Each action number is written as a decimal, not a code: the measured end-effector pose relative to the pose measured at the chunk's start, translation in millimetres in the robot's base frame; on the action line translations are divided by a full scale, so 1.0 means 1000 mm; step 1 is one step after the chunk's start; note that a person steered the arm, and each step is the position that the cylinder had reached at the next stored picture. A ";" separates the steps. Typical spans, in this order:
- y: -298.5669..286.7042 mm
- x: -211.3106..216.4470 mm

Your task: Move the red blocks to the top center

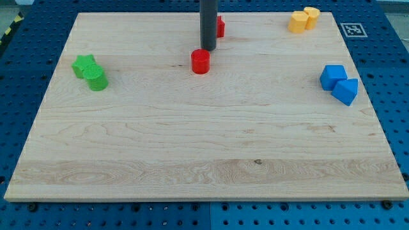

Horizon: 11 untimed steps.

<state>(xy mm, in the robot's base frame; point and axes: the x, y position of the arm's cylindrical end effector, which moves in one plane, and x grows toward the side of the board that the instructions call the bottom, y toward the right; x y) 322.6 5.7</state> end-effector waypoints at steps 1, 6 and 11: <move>0.036 0.010; -0.006 0.085; -0.037 0.044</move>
<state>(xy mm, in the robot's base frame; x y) 366.2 -30.9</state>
